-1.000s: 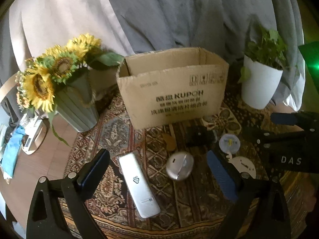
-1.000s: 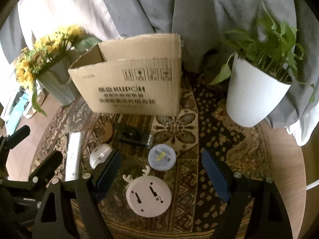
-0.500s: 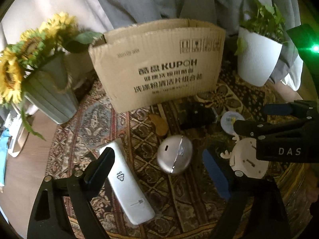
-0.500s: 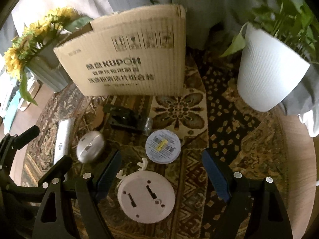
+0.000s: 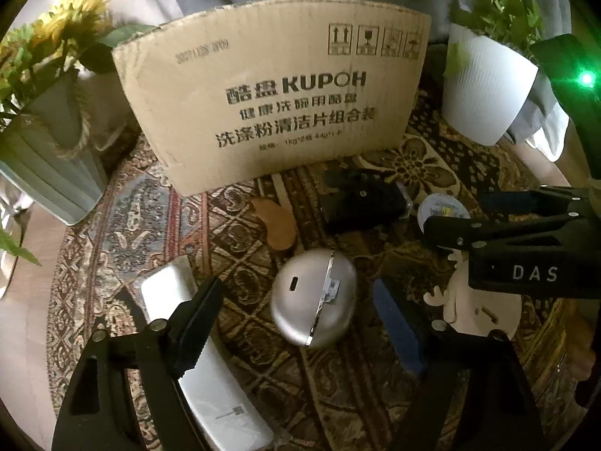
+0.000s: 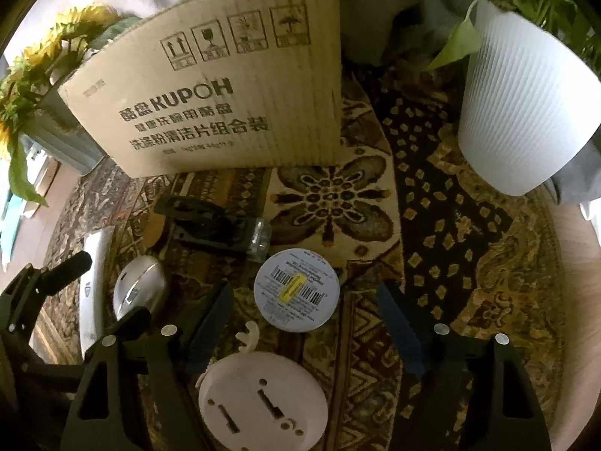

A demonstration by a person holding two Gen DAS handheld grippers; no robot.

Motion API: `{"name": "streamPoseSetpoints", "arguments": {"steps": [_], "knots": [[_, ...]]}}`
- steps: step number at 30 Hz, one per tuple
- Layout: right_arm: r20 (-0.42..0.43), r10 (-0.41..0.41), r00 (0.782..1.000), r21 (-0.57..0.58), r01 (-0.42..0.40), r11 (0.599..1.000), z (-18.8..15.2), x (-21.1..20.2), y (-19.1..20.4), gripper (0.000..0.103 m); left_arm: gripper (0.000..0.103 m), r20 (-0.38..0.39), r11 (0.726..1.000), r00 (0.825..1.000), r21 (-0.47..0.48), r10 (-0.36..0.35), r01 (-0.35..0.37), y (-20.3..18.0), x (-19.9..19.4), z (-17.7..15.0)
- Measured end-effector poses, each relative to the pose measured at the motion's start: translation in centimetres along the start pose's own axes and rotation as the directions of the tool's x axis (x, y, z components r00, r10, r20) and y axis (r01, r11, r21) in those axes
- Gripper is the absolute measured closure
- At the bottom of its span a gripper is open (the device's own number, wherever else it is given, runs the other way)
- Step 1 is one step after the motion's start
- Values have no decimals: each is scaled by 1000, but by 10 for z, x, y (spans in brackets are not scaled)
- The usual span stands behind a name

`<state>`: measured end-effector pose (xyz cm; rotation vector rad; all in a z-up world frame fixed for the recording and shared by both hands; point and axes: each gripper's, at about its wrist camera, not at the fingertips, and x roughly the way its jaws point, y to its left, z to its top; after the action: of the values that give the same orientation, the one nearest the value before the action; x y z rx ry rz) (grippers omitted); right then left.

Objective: Organize rigid objects
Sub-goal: 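Grasp the silver egg-shaped object with left tool while right tool grasps the white tape roll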

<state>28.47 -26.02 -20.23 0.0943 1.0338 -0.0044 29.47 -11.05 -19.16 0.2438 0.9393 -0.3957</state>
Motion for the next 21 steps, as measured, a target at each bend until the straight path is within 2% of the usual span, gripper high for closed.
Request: {"name": "streamPoseSetpoints", "arguments": {"steps": [8, 13, 15, 21], "knots": [[-55, 21, 998, 26, -20, 999, 0, 18, -2, 38, 28, -28, 999, 999, -31, -20, 19, 1, 13, 3], [-46, 26, 999, 12, -26, 1000, 2, 18, 2, 50, 45, -53, 995, 997, -76, -61, 57, 4, 21, 3], [-43, 22, 999, 3, -22, 1000, 1, 18, 4, 50, 48, -59, 993, 995, -94, -81, 75, 4, 24, 1], [-30, 24, 999, 1, -24, 1000, -2, 15, 7, 50, 49, -49, 989, 997, -136, -66, 59, 3, 24, 1]]}}
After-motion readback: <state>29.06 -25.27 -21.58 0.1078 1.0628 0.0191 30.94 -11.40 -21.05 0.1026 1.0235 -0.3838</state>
